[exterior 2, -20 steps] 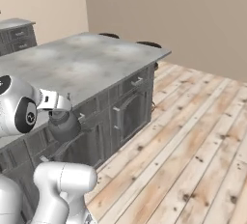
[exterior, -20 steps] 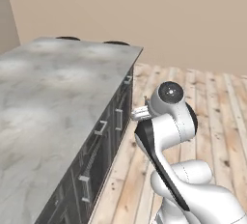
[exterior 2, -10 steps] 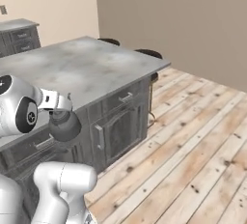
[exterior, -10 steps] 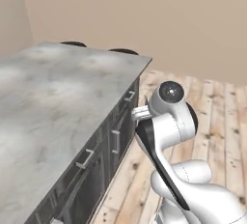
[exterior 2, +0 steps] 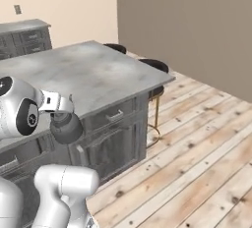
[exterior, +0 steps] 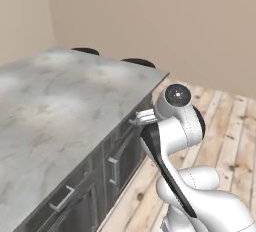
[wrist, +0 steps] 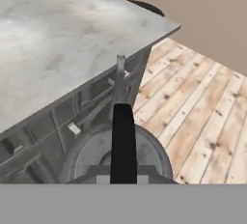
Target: The kettle is done boiling. Turn off the stove, then wait for 300 timesteps before moving the kettle to the dining table.
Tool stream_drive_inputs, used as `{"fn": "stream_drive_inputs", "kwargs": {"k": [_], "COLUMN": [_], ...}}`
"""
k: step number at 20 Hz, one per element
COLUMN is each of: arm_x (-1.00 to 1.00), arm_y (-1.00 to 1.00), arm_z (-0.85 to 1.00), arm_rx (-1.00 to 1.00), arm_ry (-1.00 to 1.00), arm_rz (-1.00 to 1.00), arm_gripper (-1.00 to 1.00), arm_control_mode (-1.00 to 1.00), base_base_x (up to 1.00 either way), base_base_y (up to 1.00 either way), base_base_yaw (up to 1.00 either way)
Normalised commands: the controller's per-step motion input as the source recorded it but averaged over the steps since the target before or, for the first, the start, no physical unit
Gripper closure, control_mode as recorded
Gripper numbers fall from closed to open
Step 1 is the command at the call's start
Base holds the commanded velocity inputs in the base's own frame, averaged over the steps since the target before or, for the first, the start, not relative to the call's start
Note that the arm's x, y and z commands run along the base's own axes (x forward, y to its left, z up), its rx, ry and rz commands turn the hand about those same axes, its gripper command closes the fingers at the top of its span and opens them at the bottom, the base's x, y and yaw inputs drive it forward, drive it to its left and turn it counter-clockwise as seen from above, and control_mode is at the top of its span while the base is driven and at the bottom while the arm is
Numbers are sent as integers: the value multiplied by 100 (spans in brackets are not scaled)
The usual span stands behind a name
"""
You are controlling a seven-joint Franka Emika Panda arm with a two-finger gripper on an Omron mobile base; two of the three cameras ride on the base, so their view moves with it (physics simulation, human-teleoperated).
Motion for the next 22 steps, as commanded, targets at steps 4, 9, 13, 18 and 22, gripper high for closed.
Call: {"fn": "stream_drive_inputs", "kwargs": {"k": [4,9,13,18,22], "arm_x": [0,0,0,0,0], "arm_y": [0,0,0,0,0], "arm_z": [0,0,0,0,0], "arm_rx": [0,0,0,0,0], "arm_ry": [0,0,0,0,0], "arm_rz": [0,0,0,0,0], "arm_gripper": [100,100,100,100,100], "arm_control_mode": [100,100,100,100,100], "base_base_x": [53,52,52,49,55], "base_base_y": [-74,-72,-67,-50,-35], "base_base_yaw": [30,32,34,41,46]}}
